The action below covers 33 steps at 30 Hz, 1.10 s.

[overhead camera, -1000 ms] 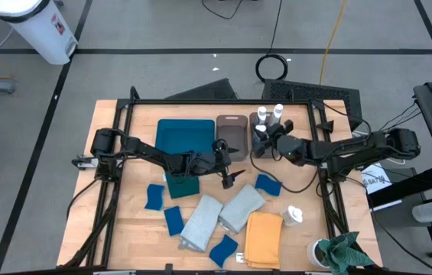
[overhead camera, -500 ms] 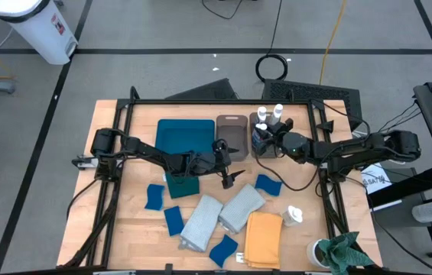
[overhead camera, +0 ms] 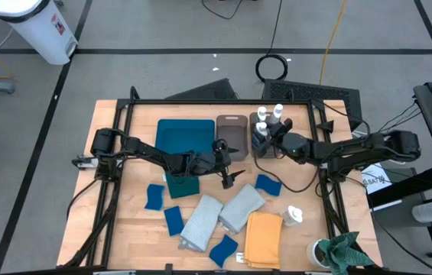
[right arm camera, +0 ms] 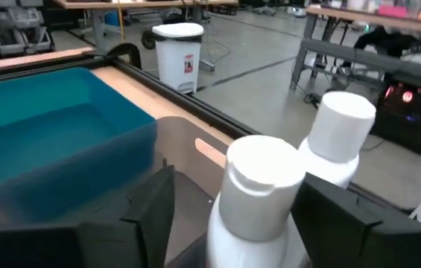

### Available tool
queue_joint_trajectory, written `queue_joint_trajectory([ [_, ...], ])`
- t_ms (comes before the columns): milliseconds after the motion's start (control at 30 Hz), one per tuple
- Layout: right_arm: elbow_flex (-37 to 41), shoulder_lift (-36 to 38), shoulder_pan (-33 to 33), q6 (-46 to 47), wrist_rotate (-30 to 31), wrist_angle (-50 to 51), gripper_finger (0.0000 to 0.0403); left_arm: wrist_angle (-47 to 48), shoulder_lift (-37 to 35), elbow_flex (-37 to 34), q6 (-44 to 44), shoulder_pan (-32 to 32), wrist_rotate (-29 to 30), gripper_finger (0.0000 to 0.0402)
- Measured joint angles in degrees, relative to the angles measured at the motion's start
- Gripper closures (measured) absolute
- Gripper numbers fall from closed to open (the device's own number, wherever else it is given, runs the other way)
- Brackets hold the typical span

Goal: Pick & Place Kitchen Items
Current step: Put the white plastic restorer bottle into the right black bin

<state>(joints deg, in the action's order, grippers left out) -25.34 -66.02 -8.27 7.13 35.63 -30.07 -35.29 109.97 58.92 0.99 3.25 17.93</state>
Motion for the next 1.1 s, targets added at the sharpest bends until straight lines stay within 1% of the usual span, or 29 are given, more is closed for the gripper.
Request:
queue_joint_trajectory([
  [133,0.0,1.73,1.01,-2.5,-0.03,-0.03,0.0171,0.0,0.0,0.0,0.0,0.0,0.0,0.0004],
  [333,0.0,5.76,3.18,-5.22,0.03,0.59,0.0176,0.07,0.0,0.0,0.01,0.0,-0.02,0.0005],
  [500,0.0,10.27,4.84,-7.83,0.11,4.59,0.0175,0.29,0.0,0.0,0.01,0.0,-0.02,0.0005],
  [767,0.0,19.76,5.9,-7.88,0.24,12.77,0.018,0.48,0.0,-0.02,0.02,0.0,-0.02,0.0005],
  [1000,0.0,26.15,10.13,-10.42,0.2,15.67,0.0179,0.79,0.0,0.0,0.02,0.0,-0.19,0.0004],
  [1100,0.0,29.13,12.93,-11.31,0.26,17.47,0.0179,0.79,0.0,-0.02,0.0,0.0,-2.13,0.0005],
])
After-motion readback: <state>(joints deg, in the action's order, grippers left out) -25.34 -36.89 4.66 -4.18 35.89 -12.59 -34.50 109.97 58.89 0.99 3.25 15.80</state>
